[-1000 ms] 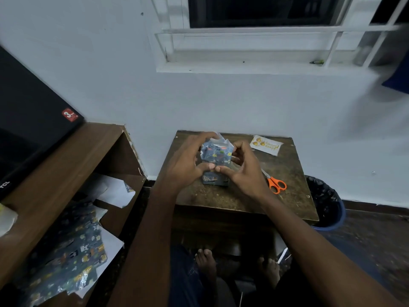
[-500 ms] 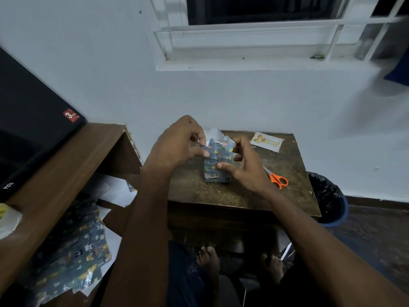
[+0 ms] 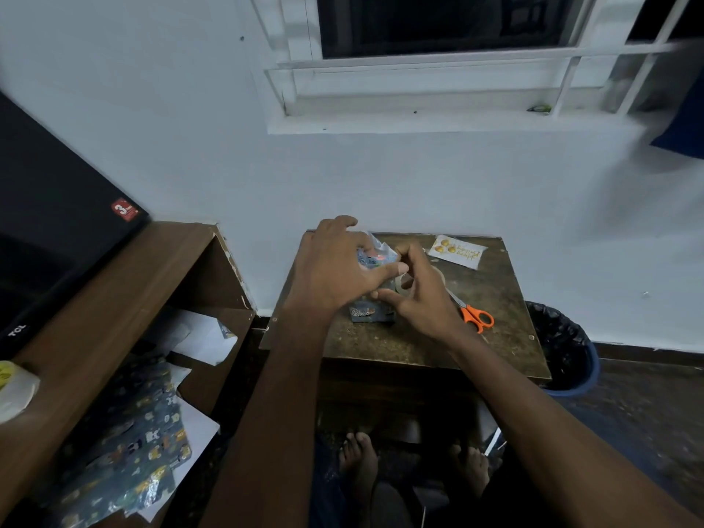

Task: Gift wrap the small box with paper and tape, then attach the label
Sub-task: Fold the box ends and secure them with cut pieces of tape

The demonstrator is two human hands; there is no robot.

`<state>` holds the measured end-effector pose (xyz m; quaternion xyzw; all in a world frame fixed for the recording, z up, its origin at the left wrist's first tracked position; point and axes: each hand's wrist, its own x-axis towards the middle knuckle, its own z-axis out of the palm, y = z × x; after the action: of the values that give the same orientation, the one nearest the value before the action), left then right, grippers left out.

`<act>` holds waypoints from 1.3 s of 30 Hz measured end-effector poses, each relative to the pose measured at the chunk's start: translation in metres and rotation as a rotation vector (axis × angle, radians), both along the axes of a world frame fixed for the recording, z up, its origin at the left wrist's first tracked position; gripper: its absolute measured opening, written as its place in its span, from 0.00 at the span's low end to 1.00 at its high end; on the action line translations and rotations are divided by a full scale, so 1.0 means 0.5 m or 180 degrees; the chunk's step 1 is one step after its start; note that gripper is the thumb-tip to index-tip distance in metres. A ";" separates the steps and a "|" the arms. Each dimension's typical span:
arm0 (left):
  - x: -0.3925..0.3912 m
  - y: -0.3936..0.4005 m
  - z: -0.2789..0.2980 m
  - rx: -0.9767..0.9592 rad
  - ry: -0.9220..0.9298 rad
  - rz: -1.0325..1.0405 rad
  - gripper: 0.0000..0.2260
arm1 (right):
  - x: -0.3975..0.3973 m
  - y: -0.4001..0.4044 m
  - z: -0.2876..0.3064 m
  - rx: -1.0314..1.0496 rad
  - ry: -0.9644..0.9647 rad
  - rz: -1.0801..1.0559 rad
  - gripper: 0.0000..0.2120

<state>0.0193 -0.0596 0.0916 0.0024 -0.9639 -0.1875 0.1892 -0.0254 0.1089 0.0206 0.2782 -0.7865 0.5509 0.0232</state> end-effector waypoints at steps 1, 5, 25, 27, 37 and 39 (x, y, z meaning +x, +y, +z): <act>-0.003 0.003 -0.003 -0.0028 -0.0052 -0.0090 0.26 | -0.002 0.001 -0.001 -0.0040 -0.0030 0.0022 0.22; -0.008 0.006 -0.017 0.0213 -0.0135 -0.0357 0.23 | -0.001 0.002 0.000 -0.0176 -0.0020 0.0124 0.23; -0.008 0.010 -0.031 0.0807 0.0536 0.0199 0.22 | 0.008 0.000 0.007 -0.0278 -0.0008 0.0249 0.23; -0.011 0.008 -0.042 0.0916 0.0582 -0.0125 0.17 | 0.001 0.001 0.002 -0.0244 0.0052 0.0236 0.23; 0.020 -0.008 -0.015 0.1030 0.1143 -0.0441 0.09 | -0.010 0.000 -0.001 -0.0134 0.0003 0.0291 0.20; 0.024 -0.004 -0.021 0.0791 0.0799 -0.0552 0.15 | -0.011 0.001 -0.002 -0.0079 0.0057 0.0290 0.21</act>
<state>0.0313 -0.0618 0.0812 -0.0807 -0.8987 -0.3195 0.2893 -0.0308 0.1093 0.0197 0.3184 -0.7659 0.5585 0.0086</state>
